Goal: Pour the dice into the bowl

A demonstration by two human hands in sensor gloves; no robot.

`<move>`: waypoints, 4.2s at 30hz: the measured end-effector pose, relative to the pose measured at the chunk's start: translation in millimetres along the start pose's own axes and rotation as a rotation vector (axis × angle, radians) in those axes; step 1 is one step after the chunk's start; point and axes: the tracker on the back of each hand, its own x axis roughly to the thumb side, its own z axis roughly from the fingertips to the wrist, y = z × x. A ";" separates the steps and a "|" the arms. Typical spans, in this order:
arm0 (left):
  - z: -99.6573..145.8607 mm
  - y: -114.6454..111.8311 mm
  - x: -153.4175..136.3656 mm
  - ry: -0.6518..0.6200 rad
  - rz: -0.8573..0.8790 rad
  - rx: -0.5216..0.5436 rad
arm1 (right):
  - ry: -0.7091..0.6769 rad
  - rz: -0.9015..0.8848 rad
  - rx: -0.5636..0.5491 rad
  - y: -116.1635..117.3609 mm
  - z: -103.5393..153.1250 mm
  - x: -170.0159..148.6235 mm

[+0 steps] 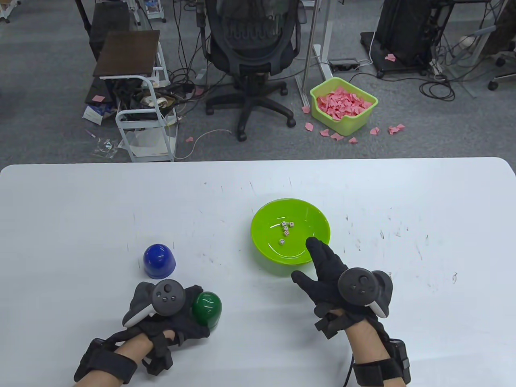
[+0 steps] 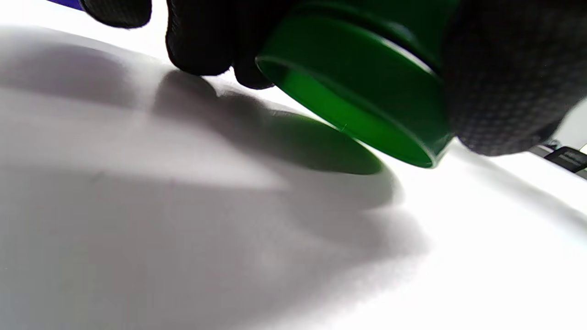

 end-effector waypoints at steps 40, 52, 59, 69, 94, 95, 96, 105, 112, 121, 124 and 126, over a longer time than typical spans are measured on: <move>-43.9 90.8 -64.0 0.423 -0.021 0.208 | 0.038 0.010 0.044 1.6 -0.8 -3.9; -64.9 65.6 -70.2 0.531 -0.210 0.232 | 0.047 0.010 0.053 2.2 -0.8 -4.4; -69.5 58.9 -77.2 0.562 -0.151 0.240 | 0.052 0.011 0.063 3.4 -0.8 -4.8; -68.5 57.2 -78.9 0.532 -0.177 0.295 | 0.052 0.005 0.071 6.0 -1.4 -3.8; -30.4 102.3 45.3 0.008 0.048 0.428 | -0.053 0.042 0.005 17.9 3.6 15.0; -30.1 101.0 50.6 -0.006 0.054 0.426 | -0.061 0.044 0.006 18.8 3.8 16.4; -30.0 98.3 59.6 -0.033 0.065 0.417 | -0.072 0.046 0.004 20.5 4.3 18.7; -34.1 72.7 112.6 -0.172 0.175 0.344 | -0.181 0.022 0.006 31.2 7.1 38.9; -35.4 60.7 143.7 -0.226 0.233 0.331 | -0.242 0.030 0.059 45.4 9.2 53.5; -33.3 54.3 154.0 -0.216 0.310 0.303 | -0.221 0.018 0.048 43.7 8.2 51.7; -34.0 55.9 153.8 -0.226 0.341 0.206 | -0.220 0.025 0.054 43.8 7.7 51.7; -34.7 58.0 154.6 -0.249 0.334 0.145 | -0.211 0.012 0.059 43.9 7.2 50.7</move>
